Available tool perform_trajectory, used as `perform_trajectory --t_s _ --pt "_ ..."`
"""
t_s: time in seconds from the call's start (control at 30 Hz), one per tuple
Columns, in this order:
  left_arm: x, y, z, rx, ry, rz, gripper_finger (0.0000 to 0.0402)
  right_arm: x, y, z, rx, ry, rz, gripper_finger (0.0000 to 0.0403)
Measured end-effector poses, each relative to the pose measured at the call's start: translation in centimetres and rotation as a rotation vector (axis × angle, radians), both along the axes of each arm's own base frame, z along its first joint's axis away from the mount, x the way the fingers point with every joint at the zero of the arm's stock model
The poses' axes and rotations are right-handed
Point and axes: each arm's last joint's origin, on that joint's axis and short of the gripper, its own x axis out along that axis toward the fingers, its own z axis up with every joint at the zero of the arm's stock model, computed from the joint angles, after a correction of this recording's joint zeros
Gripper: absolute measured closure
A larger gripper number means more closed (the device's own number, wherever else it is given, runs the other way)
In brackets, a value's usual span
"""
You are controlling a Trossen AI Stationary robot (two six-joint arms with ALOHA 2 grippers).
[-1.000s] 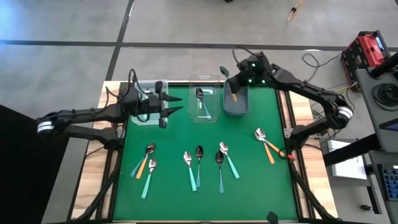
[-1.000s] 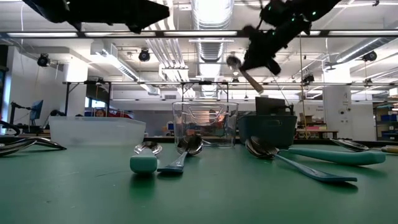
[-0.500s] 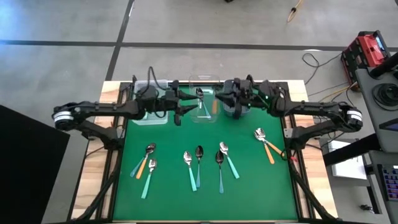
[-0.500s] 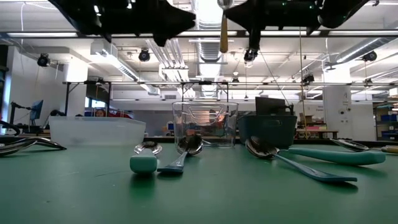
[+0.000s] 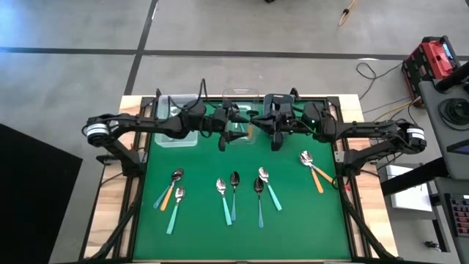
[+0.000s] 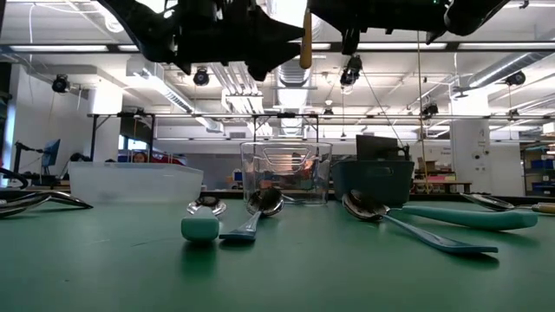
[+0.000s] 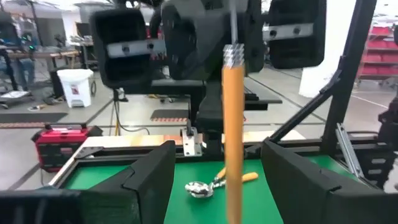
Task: Sort silverware by color (type)
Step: Put the yellow spoon into the blue bin
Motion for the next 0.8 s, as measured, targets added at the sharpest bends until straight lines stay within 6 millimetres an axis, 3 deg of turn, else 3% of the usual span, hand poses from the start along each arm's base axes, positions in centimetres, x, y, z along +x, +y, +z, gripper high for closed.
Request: perform_trajectory --t_s 0.33,0.43,0.63,0.8 --pt "1.5 0.1 -0.9 -0.022 0.001 -0.079 0.0195 0.0 0.0 0.0 -0.023 0.001 -0.004 0.0394" --pt "1.5 0.1 -0.7 -0.016 -0.013 -0.068 0.0235 0.0 0.0 0.0 -0.023 0.001 -0.004 0.0394" --pt "1.5 0.1 -0.8 -0.032 -0.008 -0.059 0.0379 0.0 0.0 0.0 -0.023 0.001 -0.004 0.0394" --pt "1.5 0.2 -0.8 -0.042 -0.005 -0.043 0.0385 0.0 -0.1 -0.1 0.007 0.009 -0.024 0.0390"
